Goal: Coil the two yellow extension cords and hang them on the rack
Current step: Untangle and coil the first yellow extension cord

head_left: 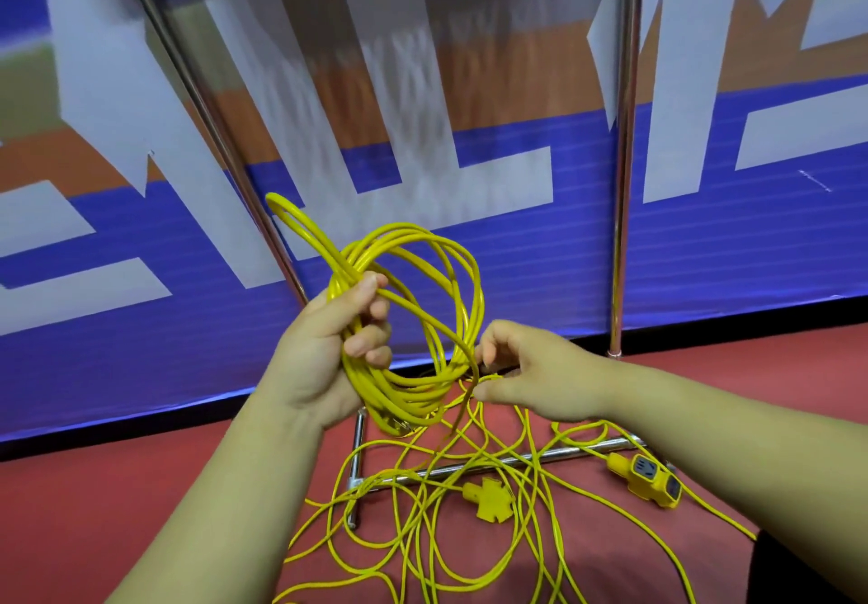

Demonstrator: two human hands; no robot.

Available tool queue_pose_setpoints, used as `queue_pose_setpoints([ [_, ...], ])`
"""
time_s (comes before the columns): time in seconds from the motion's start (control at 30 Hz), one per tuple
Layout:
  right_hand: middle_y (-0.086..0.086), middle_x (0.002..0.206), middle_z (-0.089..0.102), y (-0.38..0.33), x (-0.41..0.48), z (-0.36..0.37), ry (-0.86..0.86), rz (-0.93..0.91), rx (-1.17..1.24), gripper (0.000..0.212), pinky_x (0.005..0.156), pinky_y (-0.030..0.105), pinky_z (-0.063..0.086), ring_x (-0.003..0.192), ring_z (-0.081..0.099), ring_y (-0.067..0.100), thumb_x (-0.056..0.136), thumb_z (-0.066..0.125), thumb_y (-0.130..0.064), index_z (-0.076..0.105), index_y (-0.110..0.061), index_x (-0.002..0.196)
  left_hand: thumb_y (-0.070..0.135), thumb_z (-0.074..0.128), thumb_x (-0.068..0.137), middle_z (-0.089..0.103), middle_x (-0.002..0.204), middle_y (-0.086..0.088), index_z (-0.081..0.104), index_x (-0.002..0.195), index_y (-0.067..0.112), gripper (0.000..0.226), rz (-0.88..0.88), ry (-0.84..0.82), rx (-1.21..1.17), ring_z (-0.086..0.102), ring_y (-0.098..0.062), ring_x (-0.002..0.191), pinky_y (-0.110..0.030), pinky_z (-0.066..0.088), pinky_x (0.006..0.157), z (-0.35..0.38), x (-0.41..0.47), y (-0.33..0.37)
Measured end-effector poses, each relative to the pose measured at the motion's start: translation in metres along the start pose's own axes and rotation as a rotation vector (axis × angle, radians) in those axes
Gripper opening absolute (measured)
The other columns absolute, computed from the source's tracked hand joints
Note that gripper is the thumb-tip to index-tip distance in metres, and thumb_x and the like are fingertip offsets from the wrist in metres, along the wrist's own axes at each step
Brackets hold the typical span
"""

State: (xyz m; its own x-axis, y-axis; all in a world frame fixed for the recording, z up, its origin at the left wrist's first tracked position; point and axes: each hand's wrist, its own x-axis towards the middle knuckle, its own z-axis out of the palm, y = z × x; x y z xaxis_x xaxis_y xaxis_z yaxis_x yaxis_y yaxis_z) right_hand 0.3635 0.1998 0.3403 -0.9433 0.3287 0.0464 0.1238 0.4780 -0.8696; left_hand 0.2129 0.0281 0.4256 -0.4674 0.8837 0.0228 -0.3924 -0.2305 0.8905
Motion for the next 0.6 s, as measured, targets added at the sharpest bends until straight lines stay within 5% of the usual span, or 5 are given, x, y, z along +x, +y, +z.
queue_pose_setpoints([
  [0.1, 0.011, 0.085, 0.066, -0.002, 0.004, 0.013, -0.03, -0.026, 0.063, 0.03, 0.076, 0.045, 0.05, 0.076, 0.058, 0.013, 0.084, 0.076, -0.024, 0.047, -0.028, 0.082, 0.033, 0.097, 0.051, 0.054, 0.065, 0.007, 0.074, 0.079, 0.021, 0.039, 0.014, -0.018, -0.045, 0.038, 0.0, 0.035, -0.014, 0.037, 0.039, -0.003, -0.003, 0.005],
  [0.23, 0.028, 0.089, 0.07, -0.015, 0.007, 0.016, 0.053, -0.002, 0.248, 0.026, 0.078, 0.047, 0.052, 0.085, 0.071, 0.034, 0.089, 0.07, -0.005, 0.048, -0.019, 0.083, 0.031, 0.094, 0.057, 0.056, 0.07, 0.008, 0.073, 0.088, 0.021, 0.039, 0.018, 0.026, -0.125, 0.04, -0.001, 0.036, -0.013, 0.039, 0.039, -0.018, -0.004, 0.011],
  [0.4, 0.027, 0.092, 0.07, -0.031, 0.021, 0.002, 0.585, 0.169, 0.656, 0.017, 0.061, 0.034, 0.058, 0.063, 0.065, 0.022, 0.09, 0.065, 0.001, 0.053, -0.011, 0.087, 0.025, 0.064, 0.08, 0.053, 0.071, 0.003, 0.065, 0.095, 0.015, 0.018, -0.056, 0.26, -0.007, 0.04, -0.003, 0.04, -0.017, 0.039, 0.041, -0.025, -0.003, 0.002],
  [0.5, 0.026, 0.089, 0.071, -0.01, 0.027, 0.002, 0.699, 0.313, 0.549, 0.015, 0.06, 0.041, 0.058, 0.055, 0.063, 0.021, 0.088, 0.066, -0.002, 0.055, -0.012, 0.085, 0.021, 0.06, 0.079, 0.048, 0.062, 0.002, 0.06, 0.087, 0.015, 0.01, -0.109, 0.281, 0.021, 0.04, -0.008, 0.041, -0.02, 0.04, 0.042, -0.024, -0.005, -0.004],
  [0.6, 0.014, 0.075, 0.073, 0.008, 0.03, 0.008, 0.614, 0.39, 0.279, 0.012, 0.06, 0.047, 0.059, 0.051, 0.065, 0.021, 0.083, 0.068, -0.008, 0.059, -0.015, 0.086, 0.022, 0.059, 0.079, 0.044, 0.058, 0.004, 0.055, 0.083, 0.017, 0.007, -0.091, 0.279, -0.006, 0.039, -0.008, 0.042, -0.02, 0.039, 0.043, -0.026, -0.006, 0.0],
])
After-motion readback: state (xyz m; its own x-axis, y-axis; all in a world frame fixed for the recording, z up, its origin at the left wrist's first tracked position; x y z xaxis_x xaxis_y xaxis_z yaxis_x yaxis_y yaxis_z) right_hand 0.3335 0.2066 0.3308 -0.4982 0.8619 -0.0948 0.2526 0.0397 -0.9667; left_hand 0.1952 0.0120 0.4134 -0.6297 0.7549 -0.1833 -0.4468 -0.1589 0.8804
